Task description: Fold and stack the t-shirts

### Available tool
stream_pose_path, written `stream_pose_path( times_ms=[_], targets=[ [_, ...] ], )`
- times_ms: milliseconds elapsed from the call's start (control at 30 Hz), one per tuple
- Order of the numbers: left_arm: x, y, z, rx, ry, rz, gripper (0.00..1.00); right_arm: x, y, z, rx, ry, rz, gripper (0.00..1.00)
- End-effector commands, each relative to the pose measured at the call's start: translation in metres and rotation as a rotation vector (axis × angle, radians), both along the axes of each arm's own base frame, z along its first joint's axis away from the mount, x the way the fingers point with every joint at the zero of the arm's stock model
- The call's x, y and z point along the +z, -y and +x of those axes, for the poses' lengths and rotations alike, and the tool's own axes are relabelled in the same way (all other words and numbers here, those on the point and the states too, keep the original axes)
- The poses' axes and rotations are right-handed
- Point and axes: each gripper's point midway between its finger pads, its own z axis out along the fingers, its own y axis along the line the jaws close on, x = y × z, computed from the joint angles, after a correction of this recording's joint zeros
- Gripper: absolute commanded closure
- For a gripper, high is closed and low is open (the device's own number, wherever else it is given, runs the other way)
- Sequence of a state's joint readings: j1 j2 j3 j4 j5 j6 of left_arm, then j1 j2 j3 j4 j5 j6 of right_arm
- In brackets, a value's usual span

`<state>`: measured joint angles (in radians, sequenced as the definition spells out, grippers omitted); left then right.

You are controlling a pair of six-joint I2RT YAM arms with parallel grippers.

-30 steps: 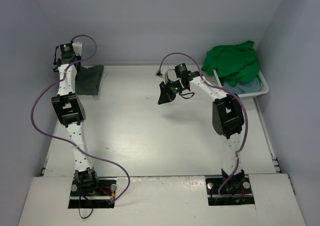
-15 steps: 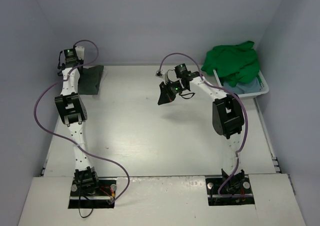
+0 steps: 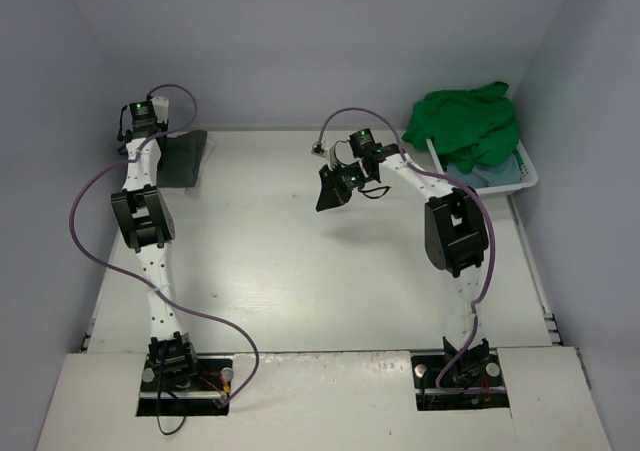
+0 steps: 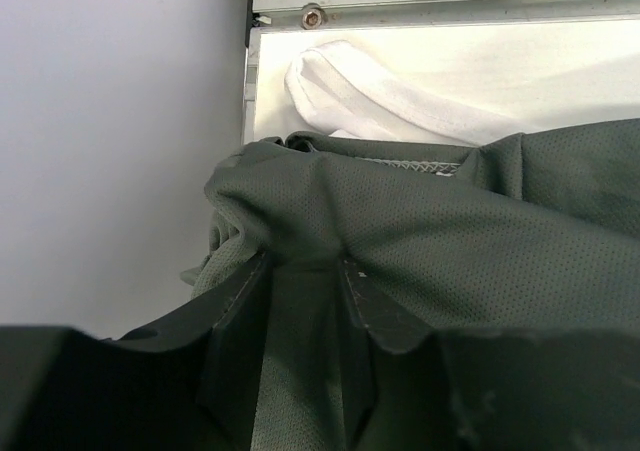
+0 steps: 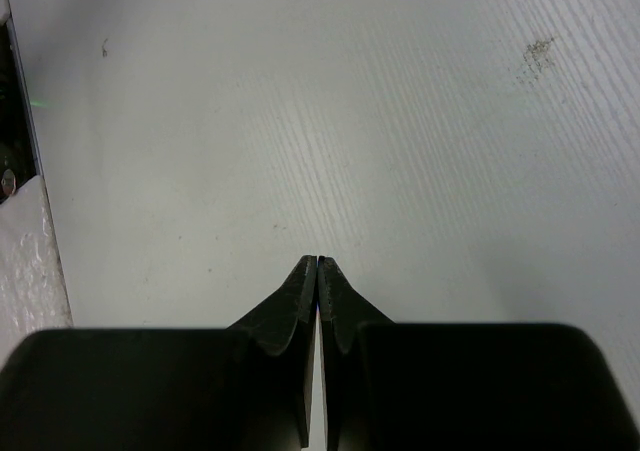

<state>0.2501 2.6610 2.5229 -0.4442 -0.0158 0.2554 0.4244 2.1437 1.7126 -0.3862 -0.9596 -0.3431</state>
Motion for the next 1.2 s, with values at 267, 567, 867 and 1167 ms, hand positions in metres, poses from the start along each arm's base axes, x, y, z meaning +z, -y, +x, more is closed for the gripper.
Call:
stream_pose_path(
  times_ms=[267, 567, 867, 1167],
  targets=[
    [0.158, 0.014, -0.007, -0.006, 0.269, -0.048, 0.66, 0.016, -0.002, 0.002, 0.019, 0.038, 0.038, 1.00],
    [0.257, 0.042, -0.051, -0.048, 0.368, -0.112, 0.60, 0.023, 0.001, 0.006, 0.010, 0.075, 0.027, 1.00],
    [0.284, 0.139, -0.157, -0.326, 0.289, -0.384, 0.59, 0.067, 0.037, 0.050, -0.174, 0.335, -0.137, 0.93],
    [0.260, 0.219, -0.273, -0.538, 0.045, -0.637, 0.55, 0.183, 0.135, 0.099, -0.631, 0.640, -0.183, 0.31]
  ],
)
